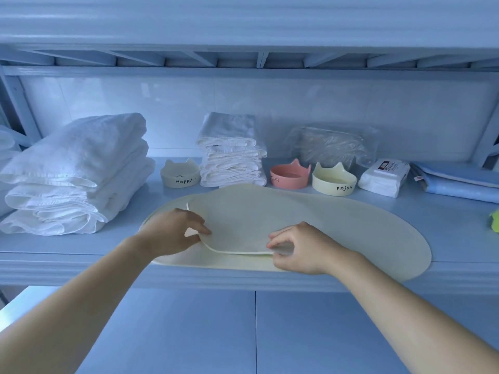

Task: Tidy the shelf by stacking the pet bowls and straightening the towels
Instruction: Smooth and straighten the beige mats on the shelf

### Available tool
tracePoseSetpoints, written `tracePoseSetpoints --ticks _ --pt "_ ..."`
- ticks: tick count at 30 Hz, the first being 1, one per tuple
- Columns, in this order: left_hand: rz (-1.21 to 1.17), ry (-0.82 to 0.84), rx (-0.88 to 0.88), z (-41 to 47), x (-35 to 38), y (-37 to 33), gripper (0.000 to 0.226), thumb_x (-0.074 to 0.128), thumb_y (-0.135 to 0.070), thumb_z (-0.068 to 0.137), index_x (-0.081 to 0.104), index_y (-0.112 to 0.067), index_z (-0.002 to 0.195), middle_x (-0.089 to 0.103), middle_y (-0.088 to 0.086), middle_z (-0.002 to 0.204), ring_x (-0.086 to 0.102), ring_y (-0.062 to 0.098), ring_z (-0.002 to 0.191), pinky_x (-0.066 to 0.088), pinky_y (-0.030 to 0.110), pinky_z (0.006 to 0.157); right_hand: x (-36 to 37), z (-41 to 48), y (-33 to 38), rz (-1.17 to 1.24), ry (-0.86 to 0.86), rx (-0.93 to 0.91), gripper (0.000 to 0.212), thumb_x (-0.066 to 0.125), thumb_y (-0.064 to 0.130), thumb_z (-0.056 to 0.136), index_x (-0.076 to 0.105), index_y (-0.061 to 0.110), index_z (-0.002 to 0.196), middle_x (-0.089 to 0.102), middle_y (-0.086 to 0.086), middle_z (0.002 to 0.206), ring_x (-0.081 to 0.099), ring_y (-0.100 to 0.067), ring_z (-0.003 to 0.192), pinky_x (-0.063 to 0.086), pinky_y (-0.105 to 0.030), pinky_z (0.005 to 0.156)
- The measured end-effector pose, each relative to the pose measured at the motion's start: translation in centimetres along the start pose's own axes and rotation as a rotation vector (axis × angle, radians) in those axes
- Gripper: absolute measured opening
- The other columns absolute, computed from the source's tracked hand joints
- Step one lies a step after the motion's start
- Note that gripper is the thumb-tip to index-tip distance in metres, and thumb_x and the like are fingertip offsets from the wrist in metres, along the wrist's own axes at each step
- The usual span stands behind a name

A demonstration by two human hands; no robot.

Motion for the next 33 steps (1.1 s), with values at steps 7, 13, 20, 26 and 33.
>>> tracePoseSetpoints --ticks 7,13,20,26,33 --pt "0.023 -0.203 -0.022 -2.2 -1.3 -0.4 0.018 0.050 -0.045 0.090 0.066 -0.046 0.098 0.065 -0.026 0.101 0.057 0.007 0.095 0.049 0.027 0.072 -1.2 -0.7 0.6 -0.026 -0.135 -0.014 0.021 0.046 0.016 0.075 0.066 0.012 0.083 0.066 -0.006 0.074 0.056 -0.022 0.070 0.045 -0.031 0.064" --pt "0.075 -0.204 0.103 -4.3 -0.8 -2.2 0.026 0.058 -0.057 0.080 0.068 -0.043 0.100 0.058 -0.015 0.109 0.048 0.013 0.105 0.035 0.028 0.088 0.0 -1.8 0.6 0.027 -0.074 0.007 0.024 0.057 0.023 0.076 0.071 0.023 0.094 0.068 0.006 0.113 0.060 -0.010 0.105 0.047 -0.026 0.092" --pt "-0.171 0.098 0.180 -3.6 3.2 -5.2 0.052 0.050 -0.063 0.080 0.041 -0.052 0.130 0.027 -0.014 0.150 0.030 0.005 0.134 0.032 0.023 0.106 0.3 -2.5 0.0 0.075 -0.104 0.074 0.048 0.074 0.057 0.064 0.069 0.032 0.105 0.056 0.017 0.129 0.049 0.007 0.116 0.028 -0.011 0.096" --pt "-0.134 0.104 0.255 -3.0 4.1 -6.1 0.047 0.043 -0.064 0.083 0.039 -0.055 0.129 0.031 -0.015 0.149 0.025 0.002 0.136 0.023 0.020 0.109 0.7 -3.0 -0.1 0.085 -0.129 0.094 0.047 0.075 0.053 0.066 0.068 0.031 0.108 0.054 0.015 0.132 0.046 0.009 0.116 0.025 -0.004 0.093" --pt "-0.160 0.101 0.267 -2.4 4.6 -6.5 0.046 0.041 -0.062 0.086 0.041 -0.051 0.130 0.032 -0.011 0.149 0.026 0.005 0.137 0.019 0.020 0.110 1.0 -3.3 -0.1 0.061 -0.156 0.106 0.039 0.071 0.040 0.077 0.066 0.026 0.113 0.053 0.007 0.135 0.048 -0.001 0.122 0.031 -0.011 0.099"
Point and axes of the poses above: each hand's wrist, its own z-axis towards the middle knuckle, its own x-axis out of the palm, y = z × x, the point moved 9 cm from there along z, towards the middle knuckle
